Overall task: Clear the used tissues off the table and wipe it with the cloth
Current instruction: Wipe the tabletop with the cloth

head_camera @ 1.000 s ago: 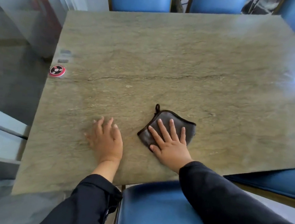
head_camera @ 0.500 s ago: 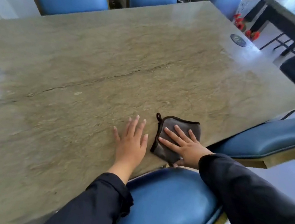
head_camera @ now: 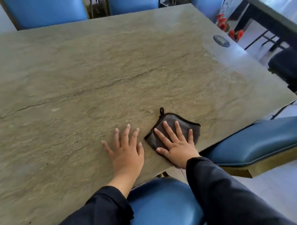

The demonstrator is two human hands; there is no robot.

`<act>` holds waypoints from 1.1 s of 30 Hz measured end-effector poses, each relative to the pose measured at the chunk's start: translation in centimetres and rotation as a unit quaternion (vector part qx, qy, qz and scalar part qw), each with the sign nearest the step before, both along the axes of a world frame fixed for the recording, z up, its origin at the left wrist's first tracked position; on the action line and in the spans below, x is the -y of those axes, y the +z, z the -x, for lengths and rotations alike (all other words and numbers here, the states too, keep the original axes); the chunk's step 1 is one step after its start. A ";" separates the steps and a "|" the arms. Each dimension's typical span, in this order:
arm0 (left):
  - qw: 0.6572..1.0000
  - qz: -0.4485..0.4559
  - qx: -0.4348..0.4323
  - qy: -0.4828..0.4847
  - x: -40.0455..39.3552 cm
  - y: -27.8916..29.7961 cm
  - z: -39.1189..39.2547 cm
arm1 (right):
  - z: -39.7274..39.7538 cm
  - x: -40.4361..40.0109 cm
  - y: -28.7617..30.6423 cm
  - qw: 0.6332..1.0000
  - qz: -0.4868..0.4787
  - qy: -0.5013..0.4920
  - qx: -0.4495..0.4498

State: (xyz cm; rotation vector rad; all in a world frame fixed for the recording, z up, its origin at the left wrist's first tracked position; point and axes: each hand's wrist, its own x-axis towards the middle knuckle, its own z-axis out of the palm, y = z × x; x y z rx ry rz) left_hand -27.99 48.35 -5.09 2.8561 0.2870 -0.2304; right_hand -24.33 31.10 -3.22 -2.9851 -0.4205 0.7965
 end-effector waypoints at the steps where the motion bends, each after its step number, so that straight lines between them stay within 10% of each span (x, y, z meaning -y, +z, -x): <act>1: 1.000 -0.003 -0.006 0.002 0.5 -0.2 -0.5 | -0.9 0.5 -0.2 1.000 -0.003 -0.018 0.008; 9: 0.998 -0.061 -0.010 0.017 1.4 -1.3 -1.1 | -1.7 3.9 -0.4 0.985 -0.019 -0.168 0.011; 24: 0.992 0.032 -0.119 0.020 4.0 2.3 -1.3 | 2.9 2.0 4.4 0.977 0.098 0.017 -0.189; 33: 0.989 0.121 -0.072 -0.047 3.7 4.1 -0.3 | 2.0 3.7 9.9 0.989 0.000 -0.111 -0.094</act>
